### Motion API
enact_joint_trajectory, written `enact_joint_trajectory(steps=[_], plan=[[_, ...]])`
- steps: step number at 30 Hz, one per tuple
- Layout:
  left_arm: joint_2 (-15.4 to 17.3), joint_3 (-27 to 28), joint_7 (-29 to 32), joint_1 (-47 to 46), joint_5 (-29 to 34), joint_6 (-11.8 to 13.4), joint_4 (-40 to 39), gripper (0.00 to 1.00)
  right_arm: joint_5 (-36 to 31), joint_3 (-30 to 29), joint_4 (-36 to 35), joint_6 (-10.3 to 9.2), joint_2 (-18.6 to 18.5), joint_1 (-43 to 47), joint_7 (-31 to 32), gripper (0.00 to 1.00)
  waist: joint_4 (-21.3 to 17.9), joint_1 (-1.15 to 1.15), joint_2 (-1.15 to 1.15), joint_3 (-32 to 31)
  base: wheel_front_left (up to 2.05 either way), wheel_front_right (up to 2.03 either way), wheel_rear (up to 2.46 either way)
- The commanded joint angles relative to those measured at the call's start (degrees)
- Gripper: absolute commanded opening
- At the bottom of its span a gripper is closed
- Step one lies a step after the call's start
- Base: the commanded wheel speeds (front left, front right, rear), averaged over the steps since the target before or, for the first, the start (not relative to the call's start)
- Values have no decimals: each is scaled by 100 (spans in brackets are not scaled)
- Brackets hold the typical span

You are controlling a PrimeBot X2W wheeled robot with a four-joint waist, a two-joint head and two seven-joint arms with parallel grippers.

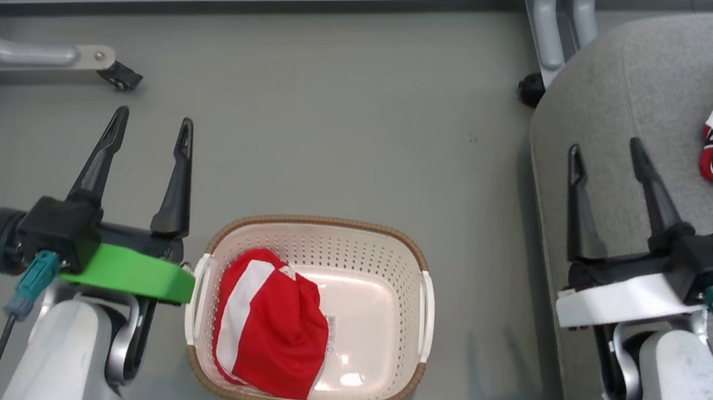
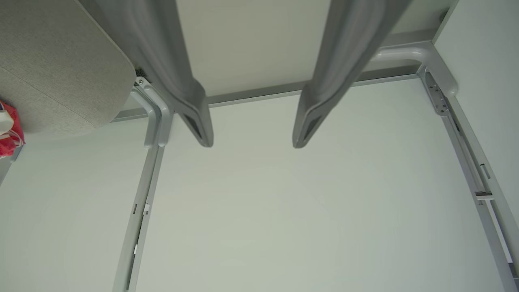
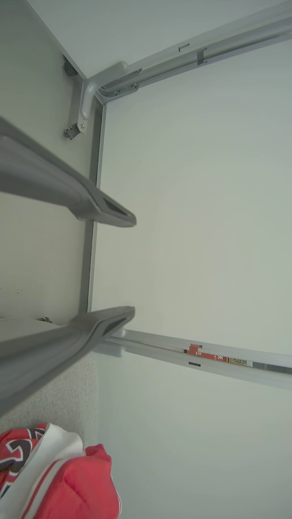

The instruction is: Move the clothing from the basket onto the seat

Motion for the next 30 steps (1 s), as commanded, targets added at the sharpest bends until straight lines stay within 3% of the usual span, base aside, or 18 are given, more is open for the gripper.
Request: enact_joint_trajectory(steps=[1, 11, 30], plan=[[-20, 81, -3, 169, 61, -25, -25, 100, -15, 52, -13, -6, 10, 138, -13, 100, 185, 0, 0, -249, 0, 0, 0], [-110, 376, -3, 677, 162, -87, -109, 100, -34, 195, -292, -6, 81, 709, -13, 100, 230, 0, 0, -558, 0, 0, 0], [-147, 320, -3, 1097, 65, -33, -166, 100, 56, -67, -540, -6, 96, 1708, -14, 100, 378, 0, 0, -868, 0, 0, 0]])
